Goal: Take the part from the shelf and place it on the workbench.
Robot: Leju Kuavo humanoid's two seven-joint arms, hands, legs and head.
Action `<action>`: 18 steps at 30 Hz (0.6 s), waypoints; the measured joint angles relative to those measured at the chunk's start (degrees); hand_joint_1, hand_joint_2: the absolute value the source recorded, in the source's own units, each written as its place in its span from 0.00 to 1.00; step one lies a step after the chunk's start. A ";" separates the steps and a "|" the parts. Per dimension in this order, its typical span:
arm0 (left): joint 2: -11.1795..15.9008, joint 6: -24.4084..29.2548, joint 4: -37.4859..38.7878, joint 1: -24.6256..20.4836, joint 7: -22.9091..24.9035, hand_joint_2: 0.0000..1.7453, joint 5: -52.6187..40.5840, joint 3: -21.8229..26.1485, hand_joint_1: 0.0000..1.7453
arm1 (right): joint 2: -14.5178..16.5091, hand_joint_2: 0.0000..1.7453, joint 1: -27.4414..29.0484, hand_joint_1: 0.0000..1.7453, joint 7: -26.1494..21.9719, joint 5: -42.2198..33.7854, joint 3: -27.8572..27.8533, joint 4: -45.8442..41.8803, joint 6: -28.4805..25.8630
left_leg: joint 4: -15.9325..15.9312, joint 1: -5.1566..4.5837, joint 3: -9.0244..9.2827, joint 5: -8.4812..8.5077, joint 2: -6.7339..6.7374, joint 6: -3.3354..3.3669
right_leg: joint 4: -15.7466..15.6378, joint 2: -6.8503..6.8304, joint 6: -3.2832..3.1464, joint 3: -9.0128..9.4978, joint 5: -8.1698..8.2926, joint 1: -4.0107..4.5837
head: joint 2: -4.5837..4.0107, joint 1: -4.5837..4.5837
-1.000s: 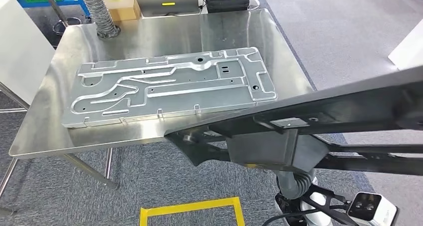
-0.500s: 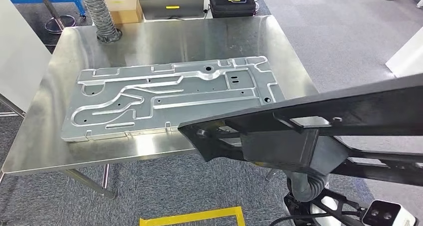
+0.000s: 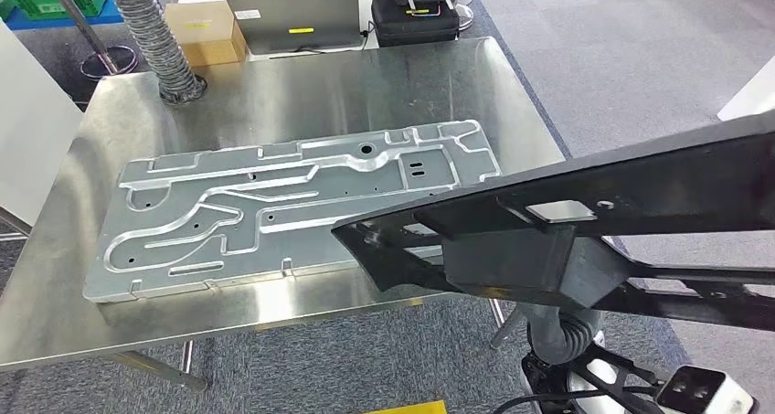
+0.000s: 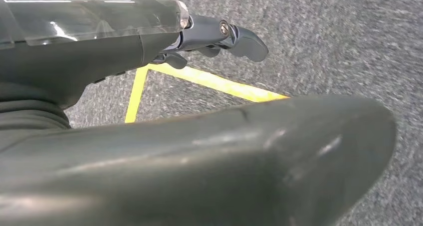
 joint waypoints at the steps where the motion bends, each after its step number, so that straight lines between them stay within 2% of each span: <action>1: -0.01 0.03 0.00 0.02 -0.08 0.00 0.04 0.01 0.00 | -0.09 1.00 -1.32 1.00 0.01 0.48 -0.21 1.46 -1.66 | -3.28 0.05 0.57 2.80 0.02 -0.06 | 0.11 0.11 0.11 0.49 -0.41 -0.03 | 0.00 0.00; 2: -0.01 0.03 0.00 0.00 -0.16 0.00 0.05 0.00 0.00 | -0.39 1.00 -3.31 1.00 0.05 1.25 -0.66 3.78 -3.90 | -7.07 0.07 1.42 5.80 0.08 0.01 | 0.26 0.22 0.29 0.94 -0.83 -0.04 | 0.00 0.00; 4: -0.01 -0.11 0.00 -0.13 -0.33 0.00 -0.04 -0.01 0.00 | -1.62 1.00 -8.63 1.00 0.47 4.20 -1.87 9.72 -9.82 | -12.18 -0.11 2.38 8.97 0.33 0.65 | 0.62 0.45 0.81 1.13 -1.42 0.03 | -0.01 0.00; 7: 0.03 -0.68 0.00 -0.25 -0.66 0.00 -0.36 -0.02 0.00 | -4.68 1.00 -18.29 1.00 2.60 11.16 -3.22 21.15 -19.93 | -13.05 -0.31 2.21 9.93 0.46 2.03 | 0.81 0.56 1.84 0.67 -1.83 0.12 | -0.01 0.00; 9: 0.04 -0.99 0.00 -0.40 -0.86 0.00 -0.55 -0.02 0.00 | -6.54 1.00 -23.67 1.00 3.74 13.97 -3.63 27.61 -23.62 | -13.40 -0.07 2.30 10.24 0.39 2.67 | 2.53 0.34 2.55 -0.08 -3.02 0.02 | 0.00 0.01; 10: 0.04 -1.07 0.00 -0.44 -0.92 0.00 -0.62 -0.02 0.00 | -7.20 1.00 -25.68 1.00 4.12 14.61 -3.75 29.86 -24.51 | -13.56 0.04 2.39 10.26 0.36 2.90 | 5.17 0.22 2.91 -1.41 -4.40 -0.13 | 0.00 0.01; 12: 0.06 -1.17 0.00 -0.43 -1.04 0.00 -0.80 -0.02 0.00 | -7.94 1.00 -28.62 1.00 5.89 17.18 -3.76 33.63 -27.02 | -13.57 0.03 2.45 10.09 0.27 3.16 | 13.23 0.08 3.50 -5.93 -7.50 -0.47 | 0.00 0.01; 13: 0.06 -1.25 0.00 -0.42 -1.09 0.00 -0.97 -0.02 0.00 | -8.15 1.00 -29.95 1.00 7.68 19.80 -3.53 35.46 -29.03 | -13.55 0.03 2.48 9.98 0.23 3.20 | 16.71 0.05 3.70 -8.19 -8.25 -0.67 | 0.00 0.01; 14: 0.06 -1.34 0.00 -0.43 -1.16 0.00 -1.15 -0.04 0.00 | -8.28 1.00 -31.39 1.00 10.07 23.46 -3.11 37.59 -31.59 | -13.52 0.02 2.55 9.86 0.17 3.17 | 18.24 -0.01 3.82 -9.58 -7.86 -0.84 | 0.00 0.01; 15: 0.05 -1.43 0.00 -0.48 -1.23 0.00 -1.33 -0.07 0.00 | -8.39 1.00 -33.14 1.00 12.86 28.16 -2.43 40.00 -34.40 | -13.47 0.03 2.66 9.74 0.13 3.08 | 17.34 -0.09 3.85 -9.82 -6.28 -0.98 | 0.00 0.00; 17: 0.04 -1.56 0.00 -0.70 -1.30 0.00 -1.64 -0.16 0.00 | -8.44 1.00 -37.65 1.00 18.80 39.29 -0.33 45.52 -39.67 | -13.31 0.03 2.91 9.43 0.06 2.69 | 9.88 -0.24 3.68 -7.47 -1.19 -1.15 | -0.01 0.00; 18: 0.04 -1.59 0.00 -0.91 -1.31 0.00 -1.76 -0.19 0.00 | -8.29 1.00 -40.14 1.00 21.61 45.00 1.03 48.48 -41.70 | -13.15 -0.07 2.90 9.28 0.08 2.44 | 5.98 -0.28 3.52 -6.03 0.69 -1.04 | -0.01 0.00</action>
